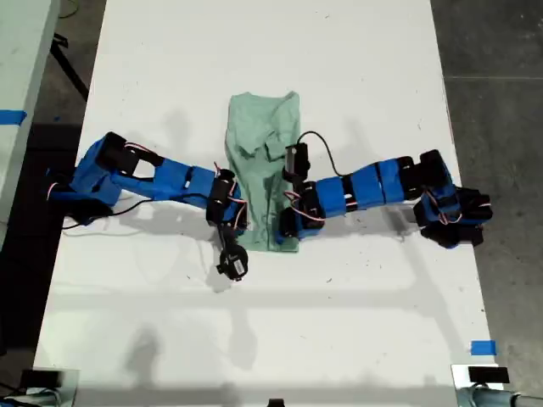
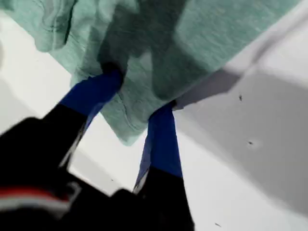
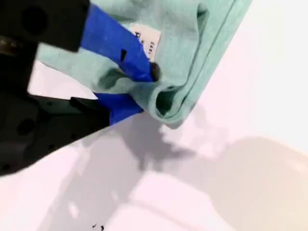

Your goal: Fold t-shirt

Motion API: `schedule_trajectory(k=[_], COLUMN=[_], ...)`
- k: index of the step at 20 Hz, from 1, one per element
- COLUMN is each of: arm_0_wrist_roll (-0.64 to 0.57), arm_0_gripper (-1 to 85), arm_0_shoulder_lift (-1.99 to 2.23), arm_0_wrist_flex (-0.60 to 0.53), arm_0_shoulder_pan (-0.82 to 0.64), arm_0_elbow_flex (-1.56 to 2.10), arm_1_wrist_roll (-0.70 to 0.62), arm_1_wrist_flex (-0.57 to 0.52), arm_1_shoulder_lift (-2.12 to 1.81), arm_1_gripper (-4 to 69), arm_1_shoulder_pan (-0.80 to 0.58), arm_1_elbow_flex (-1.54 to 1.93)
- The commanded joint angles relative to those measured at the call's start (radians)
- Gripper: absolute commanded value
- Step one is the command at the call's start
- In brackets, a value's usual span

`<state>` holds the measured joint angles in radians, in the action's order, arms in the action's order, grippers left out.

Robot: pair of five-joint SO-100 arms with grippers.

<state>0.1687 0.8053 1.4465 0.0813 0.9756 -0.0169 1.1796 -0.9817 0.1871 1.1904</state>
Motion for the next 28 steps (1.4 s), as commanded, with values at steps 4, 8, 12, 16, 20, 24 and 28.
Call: schedule_trajectory(k=[4,8,12,16,20,24,28], arm_0_wrist_roll=[0.02,0.012,0.012,0.0,-0.046,-0.16,-0.313], arm_0_gripper=[-0.1,-0.1,-0.1,-0.1,-0.1,-0.1,-0.1], arm_0_shoulder_lift=[0.011,0.074,0.233,0.304,0.407,0.502,0.505], arm_0_wrist_flex=[0.028,0.046,0.091,0.058,0.074,0.109,0.124], arm_0_shoulder_pan=[0.04,0.106,0.193,0.262,0.199,0.011,-0.236], arm_0_elbow_flex=[-0.014,-0.014,-0.014,-0.072,-0.061,-0.031,-0.017], arm_1_wrist_roll=[0.0,-0.029,-0.023,-0.026,-0.115,-0.282,-0.453], arm_1_wrist_flex=[0.015,0.11,0.152,0.149,0.118,0.152,0.115], arm_1_shoulder_lift=[0.005,-0.126,-0.264,-0.253,-0.298,-0.341,-0.334], arm_1_gripper=[-1.1,-1.1,-1.1,-1.1,-1.1,-1.1,-1.1], arm_1_shoulder_pan=[0.034,0.048,0.123,0.163,0.067,-0.129,-0.337], arm_1_elbow_flex=[-0.012,-0.012,-0.035,-0.127,-0.166,-0.167,-0.178])
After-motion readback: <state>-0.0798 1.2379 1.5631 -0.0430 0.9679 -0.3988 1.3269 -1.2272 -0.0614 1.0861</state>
